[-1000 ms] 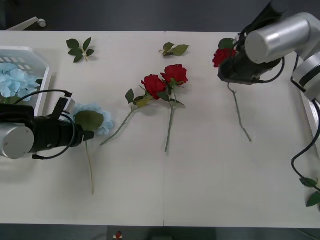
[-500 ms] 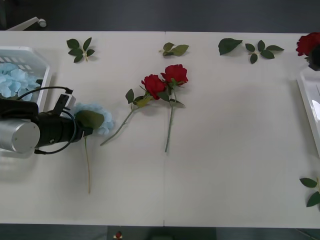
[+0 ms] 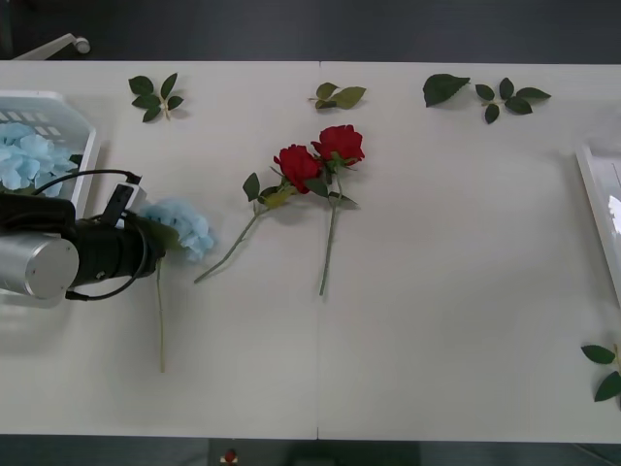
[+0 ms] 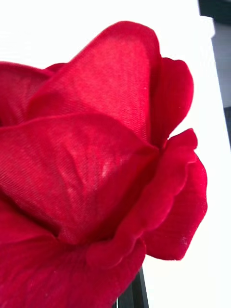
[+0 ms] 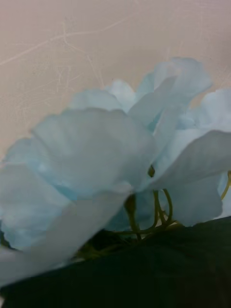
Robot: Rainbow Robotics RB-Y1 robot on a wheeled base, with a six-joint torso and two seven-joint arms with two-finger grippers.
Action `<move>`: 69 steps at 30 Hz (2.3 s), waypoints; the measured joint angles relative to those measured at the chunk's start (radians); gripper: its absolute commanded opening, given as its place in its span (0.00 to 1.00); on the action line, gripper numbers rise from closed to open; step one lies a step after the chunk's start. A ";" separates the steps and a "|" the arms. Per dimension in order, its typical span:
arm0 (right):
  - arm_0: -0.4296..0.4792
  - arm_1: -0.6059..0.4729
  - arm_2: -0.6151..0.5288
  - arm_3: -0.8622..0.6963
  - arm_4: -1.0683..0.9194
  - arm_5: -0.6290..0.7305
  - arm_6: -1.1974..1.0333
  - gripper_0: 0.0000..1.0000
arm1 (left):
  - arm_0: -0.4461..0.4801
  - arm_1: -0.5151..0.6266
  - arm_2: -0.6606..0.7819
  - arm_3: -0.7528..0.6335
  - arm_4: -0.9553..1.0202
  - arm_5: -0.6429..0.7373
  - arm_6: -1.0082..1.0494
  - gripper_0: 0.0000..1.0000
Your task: Put the red flowers into the right box and the blue flowers into the left box
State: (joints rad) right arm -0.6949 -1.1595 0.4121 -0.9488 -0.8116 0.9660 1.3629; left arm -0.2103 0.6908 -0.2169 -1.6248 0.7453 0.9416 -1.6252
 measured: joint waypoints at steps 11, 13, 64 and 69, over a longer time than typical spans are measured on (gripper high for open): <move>0.000 0.000 0.013 0.054 0.039 -0.073 0.000 1.00 | 0.000 0.000 0.007 -0.029 0.008 0.029 0.000 0.00; 0.000 0.000 0.013 0.054 0.039 -0.073 0.000 1.00 | 0.000 0.000 0.032 -0.071 0.010 0.105 0.000 0.00; -0.117 0.859 0.009 -0.332 0.349 0.295 -0.424 1.00 | 0.175 -0.001 0.302 -0.326 0.237 0.339 -0.127 1.00; -0.166 0.892 0.044 -0.203 0.377 0.235 -0.424 1.00 | 0.239 -0.001 0.351 -0.326 0.261 0.317 -0.195 1.00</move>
State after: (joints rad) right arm -0.8605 -0.2674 0.4561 -1.1515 -0.4348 1.2013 0.9386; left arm 0.0288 0.6893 0.1339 -1.9512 1.0062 1.2586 -1.8204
